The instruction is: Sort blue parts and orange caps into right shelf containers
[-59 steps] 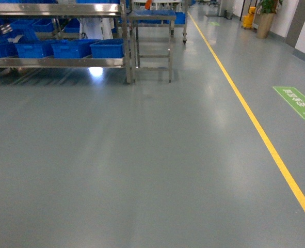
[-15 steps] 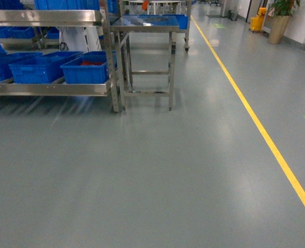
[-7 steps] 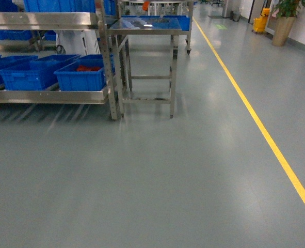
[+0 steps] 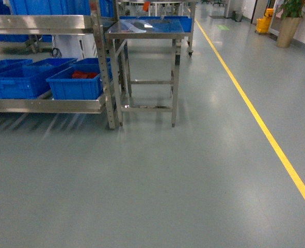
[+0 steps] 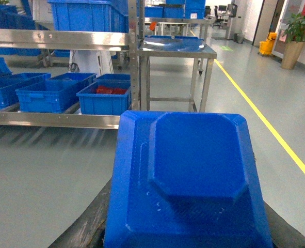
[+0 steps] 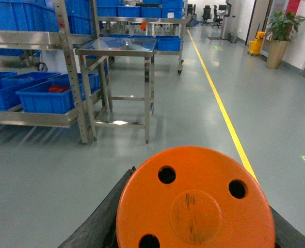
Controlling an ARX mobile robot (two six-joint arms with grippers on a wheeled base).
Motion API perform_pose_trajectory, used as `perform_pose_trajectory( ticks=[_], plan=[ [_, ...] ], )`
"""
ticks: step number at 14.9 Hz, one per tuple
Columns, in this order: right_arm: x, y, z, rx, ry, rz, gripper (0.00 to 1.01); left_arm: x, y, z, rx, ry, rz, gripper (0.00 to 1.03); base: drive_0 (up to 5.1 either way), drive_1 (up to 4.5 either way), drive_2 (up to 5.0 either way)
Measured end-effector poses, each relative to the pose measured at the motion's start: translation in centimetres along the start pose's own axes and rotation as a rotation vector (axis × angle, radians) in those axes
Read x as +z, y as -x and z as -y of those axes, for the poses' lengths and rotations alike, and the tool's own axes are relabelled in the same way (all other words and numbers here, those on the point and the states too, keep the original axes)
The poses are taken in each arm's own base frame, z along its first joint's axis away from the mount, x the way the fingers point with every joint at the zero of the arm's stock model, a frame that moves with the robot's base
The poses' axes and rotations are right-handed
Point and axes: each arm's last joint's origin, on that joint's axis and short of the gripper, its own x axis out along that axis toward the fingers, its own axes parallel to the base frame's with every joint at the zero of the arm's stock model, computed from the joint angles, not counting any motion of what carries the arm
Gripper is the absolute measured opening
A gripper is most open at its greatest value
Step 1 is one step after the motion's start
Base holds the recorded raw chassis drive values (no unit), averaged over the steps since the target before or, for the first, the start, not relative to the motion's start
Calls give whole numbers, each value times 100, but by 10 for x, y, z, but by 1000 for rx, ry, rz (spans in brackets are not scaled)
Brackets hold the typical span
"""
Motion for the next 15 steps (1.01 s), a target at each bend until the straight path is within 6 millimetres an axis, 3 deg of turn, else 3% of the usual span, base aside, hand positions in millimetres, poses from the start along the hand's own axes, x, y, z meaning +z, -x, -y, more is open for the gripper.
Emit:
perform_pose_trajectory(
  ticks=[15],
  plan=[
    [0,0,0,0,0,1,45,0,0,0,1,0,-1,43,8,420,-404]
  ],
)
